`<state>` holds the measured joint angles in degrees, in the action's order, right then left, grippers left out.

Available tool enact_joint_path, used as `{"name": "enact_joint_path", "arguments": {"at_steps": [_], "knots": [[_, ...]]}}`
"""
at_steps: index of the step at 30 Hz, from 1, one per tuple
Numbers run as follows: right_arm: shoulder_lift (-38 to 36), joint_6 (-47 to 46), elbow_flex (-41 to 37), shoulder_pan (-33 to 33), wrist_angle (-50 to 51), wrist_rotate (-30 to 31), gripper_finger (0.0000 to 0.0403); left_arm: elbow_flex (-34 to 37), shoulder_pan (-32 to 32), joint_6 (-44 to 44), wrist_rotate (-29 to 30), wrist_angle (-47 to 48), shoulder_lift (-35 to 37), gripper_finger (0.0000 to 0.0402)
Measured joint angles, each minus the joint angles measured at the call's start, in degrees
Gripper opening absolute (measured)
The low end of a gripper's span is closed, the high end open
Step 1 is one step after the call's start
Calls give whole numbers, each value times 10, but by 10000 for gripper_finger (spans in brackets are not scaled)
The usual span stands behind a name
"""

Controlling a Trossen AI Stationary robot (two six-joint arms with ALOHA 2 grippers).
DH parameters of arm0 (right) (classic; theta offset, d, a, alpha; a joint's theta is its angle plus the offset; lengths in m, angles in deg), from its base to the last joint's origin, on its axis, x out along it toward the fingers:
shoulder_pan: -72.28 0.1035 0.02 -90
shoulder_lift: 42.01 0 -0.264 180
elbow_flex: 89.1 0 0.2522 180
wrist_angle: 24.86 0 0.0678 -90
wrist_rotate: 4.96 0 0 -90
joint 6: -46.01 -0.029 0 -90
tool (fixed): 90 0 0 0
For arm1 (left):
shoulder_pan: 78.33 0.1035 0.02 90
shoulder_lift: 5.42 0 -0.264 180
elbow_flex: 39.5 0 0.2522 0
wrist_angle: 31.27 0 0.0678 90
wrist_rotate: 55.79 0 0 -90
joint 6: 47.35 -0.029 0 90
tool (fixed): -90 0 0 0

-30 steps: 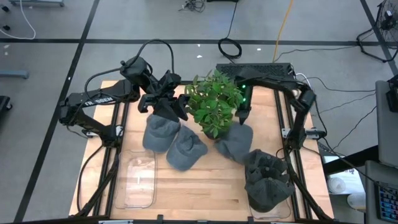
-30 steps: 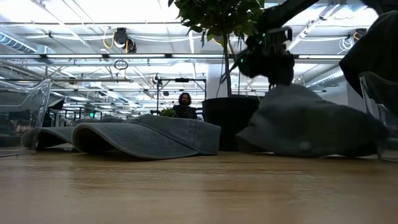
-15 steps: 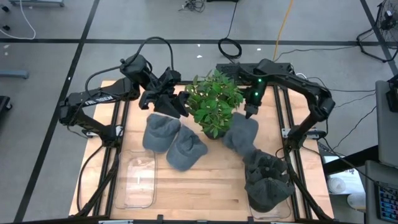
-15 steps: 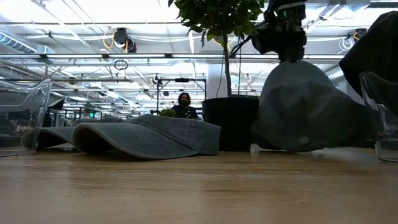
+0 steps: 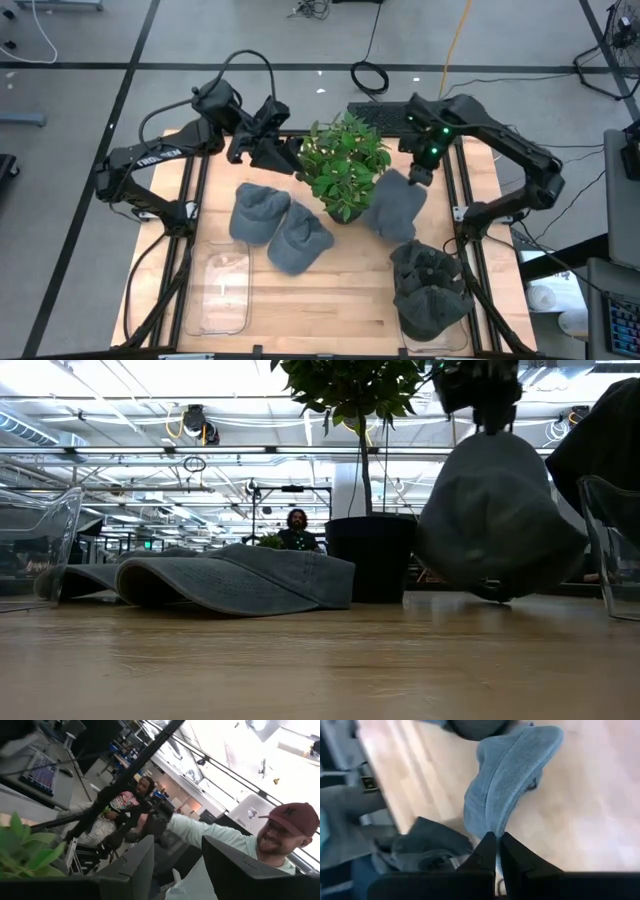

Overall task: Pick & Place hat
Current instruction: Put the right blue cap into the left transparent bin

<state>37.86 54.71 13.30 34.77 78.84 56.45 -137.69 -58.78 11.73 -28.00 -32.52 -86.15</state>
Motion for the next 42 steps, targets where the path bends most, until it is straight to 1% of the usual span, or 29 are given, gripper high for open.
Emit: {"name": "enact_joint_path", "arguments": {"at_steps": [4,7,17,20,23,26,29,34,37,42], "knots": [[-35,-32,0,0,0,67,1,0,11,0,19,-8,0,175],[-54,-49,0,0,1,100,1,0,15,2,26,-28,0,175],[-111,-102,0,0,1,145,0,0,16,-4,23,-29,0,175],[-122,-112,15,3,3,168,0,0,16,-4,22,-30,0,175],[-125,-120,52,5,-2,199,0,0,16,-5,23,-30,0,175],[-126,-118,105,5,-24,223,0,0,20,-14,25,-32,0,175],[-126,-105,162,5,-51,244,0,0,26,-22,38,-33,0,175],[-126,-75,243,5,-85,302,0,0,38,-17,44,-56,0,175],[-126,-57,278,5,-130,308,0,0,42,-18,49,-73,0,175],[-124,-35,305,5,-226,278,0,0,44,-22,57,-141,0,175]]}}
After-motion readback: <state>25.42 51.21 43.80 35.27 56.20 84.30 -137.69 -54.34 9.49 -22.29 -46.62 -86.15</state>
